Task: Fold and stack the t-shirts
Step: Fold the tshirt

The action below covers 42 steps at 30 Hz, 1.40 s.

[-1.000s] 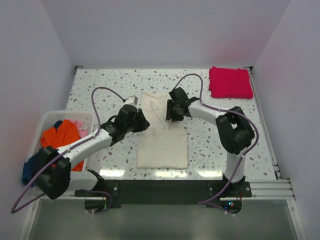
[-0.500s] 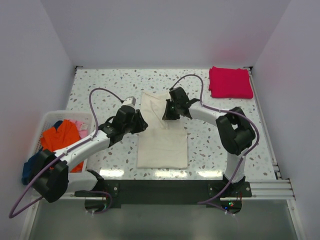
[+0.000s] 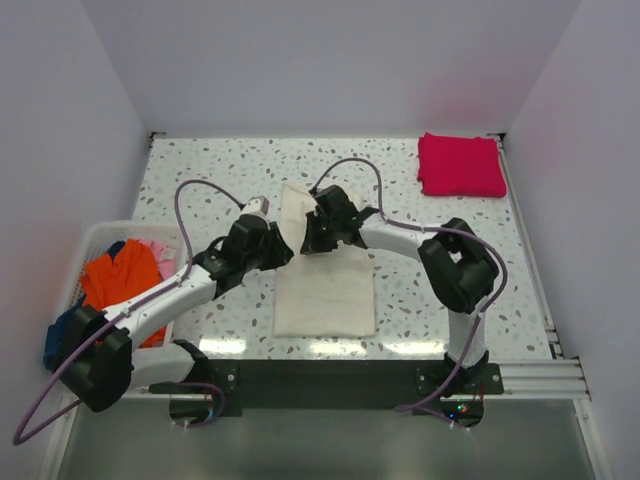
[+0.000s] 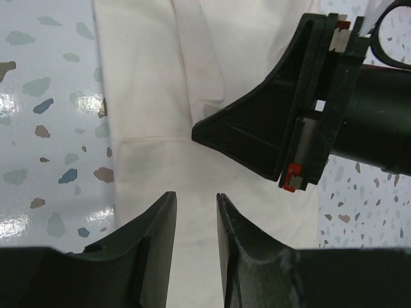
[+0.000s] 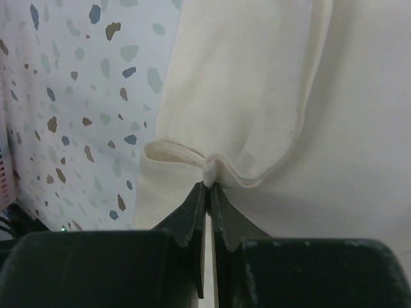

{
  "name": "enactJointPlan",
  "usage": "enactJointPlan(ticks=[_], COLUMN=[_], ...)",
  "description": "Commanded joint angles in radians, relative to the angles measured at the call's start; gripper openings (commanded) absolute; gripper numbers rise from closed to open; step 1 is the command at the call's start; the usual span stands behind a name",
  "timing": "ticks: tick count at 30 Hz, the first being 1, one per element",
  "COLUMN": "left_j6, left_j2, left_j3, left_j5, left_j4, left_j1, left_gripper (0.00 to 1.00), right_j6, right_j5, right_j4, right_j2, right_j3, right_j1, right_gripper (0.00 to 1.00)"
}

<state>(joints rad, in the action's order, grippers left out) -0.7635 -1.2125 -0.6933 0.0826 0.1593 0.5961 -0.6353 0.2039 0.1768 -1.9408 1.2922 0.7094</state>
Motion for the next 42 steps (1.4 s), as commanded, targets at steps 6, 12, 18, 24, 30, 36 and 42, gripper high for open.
enactJointPlan(ticks=[6, 12, 18, 24, 30, 36, 42], left_j6=[0.006, 0.006, 0.039, 0.118, 0.236, 0.302, 0.334], left_j2=[0.036, 0.008, -0.129, -0.35, -0.619, -0.768, -0.844], left_j3=[0.02, -0.001, -0.144, -0.366, -0.658, -0.795, -0.86], left_j5=[0.005, 0.006, 0.043, 0.104, 0.174, 0.175, 0.157], left_j4=[0.002, -0.014, -0.009, 0.028, 0.183, 0.227, 0.212], left_j1=[-0.005, -0.007, -0.01, -0.025, -0.042, -0.07, -0.087], left_gripper=[0.36, 0.41, 0.52, 0.57, 0.59, 0.59, 0.58], right_j6=[0.069, 0.126, 0.089, 0.036, 0.072, 0.1, 0.117], right_j5=[0.011, -0.029, 0.002, -0.024, -0.144, -0.185, -0.201], right_j4=[0.001, 0.055, 0.024, 0.049, 0.17, 0.239, 0.274], right_j2=[-0.052, -0.006, 0.135, 0.149, 0.056, -0.039, -0.128], right_j3=[0.065, 0.079, 0.032, 0.059, 0.194, 0.312, 0.389], right_j1=[0.03, 0.021, -0.086, -0.237, -0.301, -0.346, -0.352], right_gripper=[0.16, 0.45, 0.55, 0.55, 0.54, 0.53, 0.52])
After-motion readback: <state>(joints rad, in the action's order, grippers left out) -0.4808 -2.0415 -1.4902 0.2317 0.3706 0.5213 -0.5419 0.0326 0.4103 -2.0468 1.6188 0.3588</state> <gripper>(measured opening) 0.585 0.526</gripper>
